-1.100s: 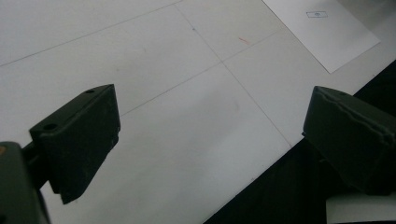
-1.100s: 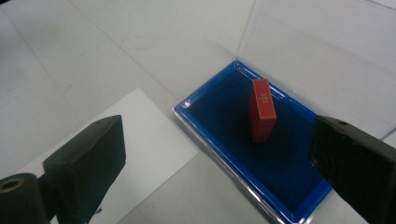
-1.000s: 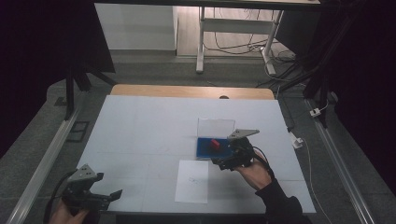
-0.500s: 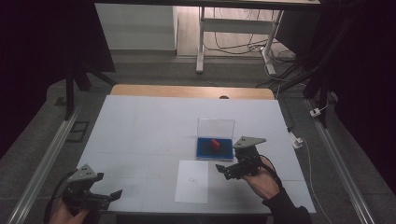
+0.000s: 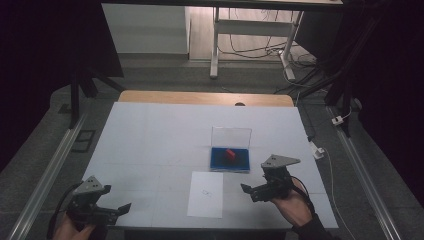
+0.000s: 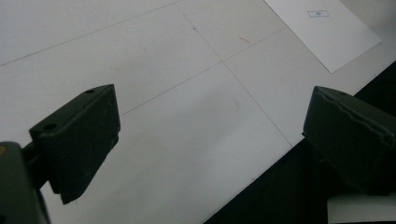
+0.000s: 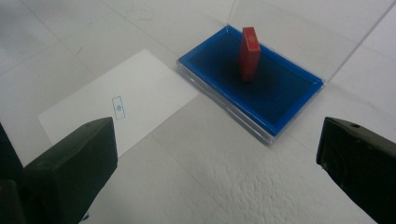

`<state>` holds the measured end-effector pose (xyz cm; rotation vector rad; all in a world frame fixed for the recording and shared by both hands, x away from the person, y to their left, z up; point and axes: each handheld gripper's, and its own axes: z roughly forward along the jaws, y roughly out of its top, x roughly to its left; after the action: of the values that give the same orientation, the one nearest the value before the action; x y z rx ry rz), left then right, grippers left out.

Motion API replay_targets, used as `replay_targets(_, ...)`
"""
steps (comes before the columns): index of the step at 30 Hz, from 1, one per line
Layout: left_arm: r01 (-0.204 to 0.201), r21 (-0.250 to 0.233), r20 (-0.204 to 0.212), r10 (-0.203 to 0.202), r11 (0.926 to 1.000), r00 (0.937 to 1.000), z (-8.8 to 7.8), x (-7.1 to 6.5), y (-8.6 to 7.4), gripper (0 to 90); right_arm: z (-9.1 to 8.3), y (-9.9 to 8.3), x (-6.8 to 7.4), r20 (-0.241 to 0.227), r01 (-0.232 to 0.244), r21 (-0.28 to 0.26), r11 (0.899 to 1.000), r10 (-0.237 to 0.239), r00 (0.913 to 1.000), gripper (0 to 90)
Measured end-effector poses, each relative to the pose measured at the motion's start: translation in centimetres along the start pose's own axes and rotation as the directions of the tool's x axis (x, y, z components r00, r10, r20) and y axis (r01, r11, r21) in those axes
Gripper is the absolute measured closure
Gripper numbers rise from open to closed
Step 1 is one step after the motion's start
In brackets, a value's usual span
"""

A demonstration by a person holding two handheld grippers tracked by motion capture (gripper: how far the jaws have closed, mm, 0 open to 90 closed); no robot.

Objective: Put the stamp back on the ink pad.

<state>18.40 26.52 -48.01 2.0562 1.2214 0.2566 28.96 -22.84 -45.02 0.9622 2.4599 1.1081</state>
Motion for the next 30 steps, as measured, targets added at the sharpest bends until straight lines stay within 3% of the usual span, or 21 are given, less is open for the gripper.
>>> replay_targets(8,0.000,0.000,0.000,0.000,1.0000,1.0000,0.0,0.0,0.0,4.2,-2.1,-1.4,-0.3,0.040,-0.023,-0.023,0.999,0.024,0.9989,0.0)
replay_targets(18,0.000,0.001,-0.001,0.000,1.0000,1.0000,0.0,0.0,0.0,4.2,-4.7,-3.4,-0.8,0.114,-0.055,-0.058,0.997,0.061,0.9916,0.0)
replay_targets(30,0.003,-0.002,-0.003,-0.003,1.0000,1.0000,0.0,0.0,0.0,4.0,-6.5,-5.9,-1.4,0.163,-0.122,-0.030,0.992,0.126,0.9786,0.0)
